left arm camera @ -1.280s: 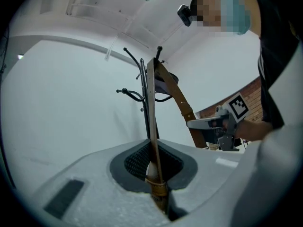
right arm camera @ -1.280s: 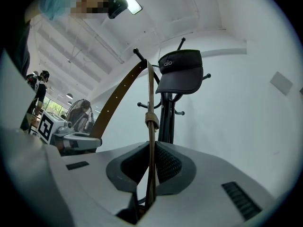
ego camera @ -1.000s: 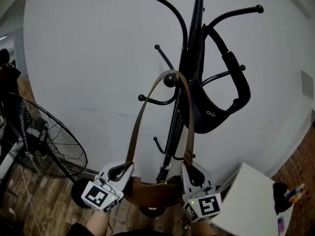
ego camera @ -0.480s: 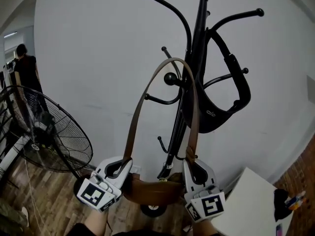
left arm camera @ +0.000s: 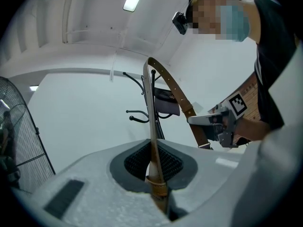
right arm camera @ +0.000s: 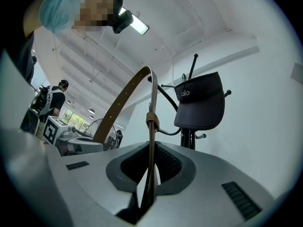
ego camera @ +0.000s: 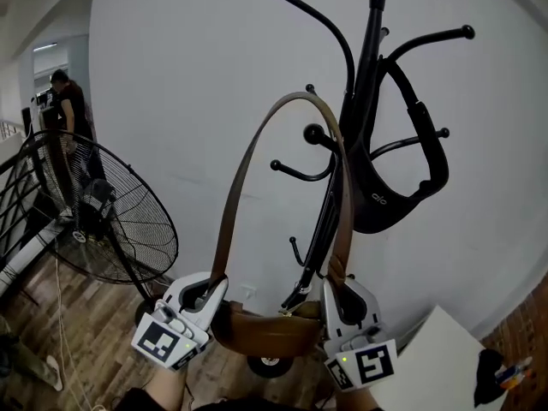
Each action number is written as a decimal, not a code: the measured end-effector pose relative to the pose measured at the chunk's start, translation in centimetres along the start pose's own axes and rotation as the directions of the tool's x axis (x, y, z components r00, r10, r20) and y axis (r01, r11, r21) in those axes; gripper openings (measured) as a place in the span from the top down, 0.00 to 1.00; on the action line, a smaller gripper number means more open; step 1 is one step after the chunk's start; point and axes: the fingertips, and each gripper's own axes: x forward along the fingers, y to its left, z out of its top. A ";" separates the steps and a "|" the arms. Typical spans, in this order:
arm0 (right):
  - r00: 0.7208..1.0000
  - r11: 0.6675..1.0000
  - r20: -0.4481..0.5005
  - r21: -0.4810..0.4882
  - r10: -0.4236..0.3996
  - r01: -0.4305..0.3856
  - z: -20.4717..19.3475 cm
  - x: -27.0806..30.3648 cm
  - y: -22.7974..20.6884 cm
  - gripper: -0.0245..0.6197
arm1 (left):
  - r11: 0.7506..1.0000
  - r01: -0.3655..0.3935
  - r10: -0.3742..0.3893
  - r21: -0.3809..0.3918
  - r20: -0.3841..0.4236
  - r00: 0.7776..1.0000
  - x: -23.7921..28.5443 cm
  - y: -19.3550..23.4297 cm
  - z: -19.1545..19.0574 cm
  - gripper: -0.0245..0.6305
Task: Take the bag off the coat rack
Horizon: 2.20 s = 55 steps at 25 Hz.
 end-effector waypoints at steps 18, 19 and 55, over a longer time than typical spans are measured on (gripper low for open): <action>0.962 0.954 -0.107 0.193 0.252 -0.229 -7.5 -2.5 5.2 0.92 | 0.965 -0.258 0.240 -0.050 -0.226 0.944 -8.4 -3.3 -6.1 0.94; 0.958 0.950 -0.115 0.200 0.264 -0.238 -7.9 -2.8 5.5 0.92 | 0.961 -0.270 0.250 -0.055 -0.237 0.939 -8.8 -3.6 -6.4 0.94; 0.793 0.869 -0.401 0.388 0.459 -0.306 -21.9 -15.8 12.6 0.92 | 0.848 -0.479 0.312 -0.224 -0.520 0.795 -19.0 -15.5 -18.0 0.94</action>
